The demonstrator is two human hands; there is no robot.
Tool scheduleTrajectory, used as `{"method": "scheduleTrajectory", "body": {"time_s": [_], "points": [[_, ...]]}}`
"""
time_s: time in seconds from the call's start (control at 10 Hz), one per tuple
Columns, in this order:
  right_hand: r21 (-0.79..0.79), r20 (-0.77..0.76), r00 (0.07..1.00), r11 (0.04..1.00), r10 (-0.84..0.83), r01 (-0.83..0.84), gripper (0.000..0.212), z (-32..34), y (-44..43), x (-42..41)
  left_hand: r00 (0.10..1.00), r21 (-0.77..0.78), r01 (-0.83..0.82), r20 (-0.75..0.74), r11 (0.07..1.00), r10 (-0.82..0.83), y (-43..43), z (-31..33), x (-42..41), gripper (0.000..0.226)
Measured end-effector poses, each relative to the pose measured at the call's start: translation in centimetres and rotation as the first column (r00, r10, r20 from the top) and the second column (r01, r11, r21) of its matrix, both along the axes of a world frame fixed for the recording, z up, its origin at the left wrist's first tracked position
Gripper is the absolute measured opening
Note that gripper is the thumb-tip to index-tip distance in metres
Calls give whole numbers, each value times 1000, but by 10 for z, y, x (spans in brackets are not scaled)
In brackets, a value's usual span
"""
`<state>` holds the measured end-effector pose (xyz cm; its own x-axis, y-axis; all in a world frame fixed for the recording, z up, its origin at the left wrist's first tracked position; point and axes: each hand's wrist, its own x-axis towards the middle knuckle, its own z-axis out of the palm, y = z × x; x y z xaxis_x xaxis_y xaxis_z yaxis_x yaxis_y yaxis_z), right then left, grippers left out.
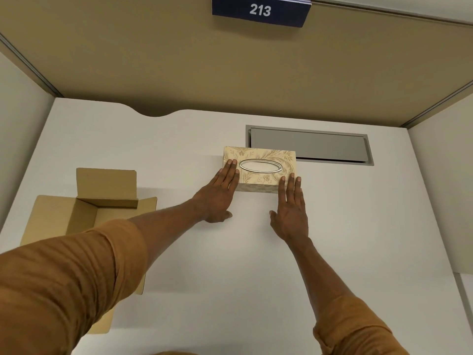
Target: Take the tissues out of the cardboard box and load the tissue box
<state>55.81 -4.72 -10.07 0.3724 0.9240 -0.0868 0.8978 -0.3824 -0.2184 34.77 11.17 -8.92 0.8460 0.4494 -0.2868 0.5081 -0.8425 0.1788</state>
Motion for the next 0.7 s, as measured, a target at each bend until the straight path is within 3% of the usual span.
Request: {"method": "scheduleTrajectory", "body": {"time_s": [0.6,0.7], "points": [[-58,44,999,998,20,-18,116,1,5,5,995,29,36,-90,999,-33,15,15,-5,126],[-46,55,998,999,14,-12,115,6,6,3,994,110,32,-103,993,-21,11,24,-17,121]]}}
